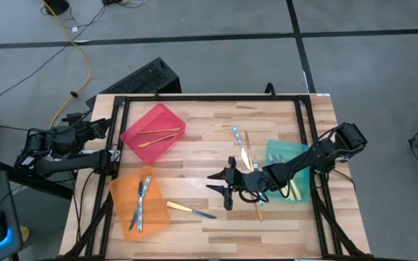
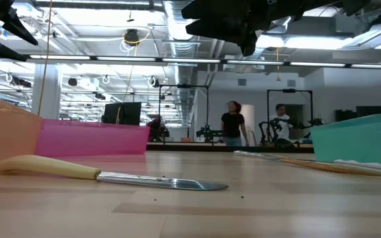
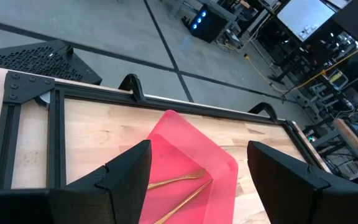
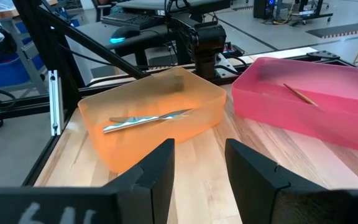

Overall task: Sort silverware by color (type)
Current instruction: Put the top blue knife into the orange bin

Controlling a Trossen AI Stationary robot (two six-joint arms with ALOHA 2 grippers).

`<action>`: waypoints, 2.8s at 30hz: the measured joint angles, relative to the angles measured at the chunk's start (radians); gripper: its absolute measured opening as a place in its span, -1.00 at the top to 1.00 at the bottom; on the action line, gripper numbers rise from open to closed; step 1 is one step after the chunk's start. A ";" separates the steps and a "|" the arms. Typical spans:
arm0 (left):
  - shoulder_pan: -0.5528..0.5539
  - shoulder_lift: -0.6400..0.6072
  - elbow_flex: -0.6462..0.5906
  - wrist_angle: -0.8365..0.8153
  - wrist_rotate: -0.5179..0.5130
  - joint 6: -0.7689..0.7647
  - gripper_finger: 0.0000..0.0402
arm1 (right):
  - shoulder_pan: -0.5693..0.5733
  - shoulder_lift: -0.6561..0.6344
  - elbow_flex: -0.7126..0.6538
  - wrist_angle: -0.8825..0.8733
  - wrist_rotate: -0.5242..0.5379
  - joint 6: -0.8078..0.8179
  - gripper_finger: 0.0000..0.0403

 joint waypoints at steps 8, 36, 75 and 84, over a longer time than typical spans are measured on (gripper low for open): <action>0.000 0.000 0.000 0.000 0.000 0.000 -0.23 | -0.003 0.000 0.000 -0.011 0.000 0.000 0.18; 0.000 0.000 0.000 0.000 0.000 0.003 -0.23 | -0.018 0.000 -0.001 -0.087 0.001 0.021 0.18; 0.000 0.000 0.000 0.002 0.064 -0.006 -0.23 | 0.091 -0.001 0.268 -0.329 -0.004 -0.009 0.18; 0.000 0.000 0.000 0.002 0.070 0.003 -0.23 | 0.191 0.000 0.268 -0.329 -0.003 0.117 0.18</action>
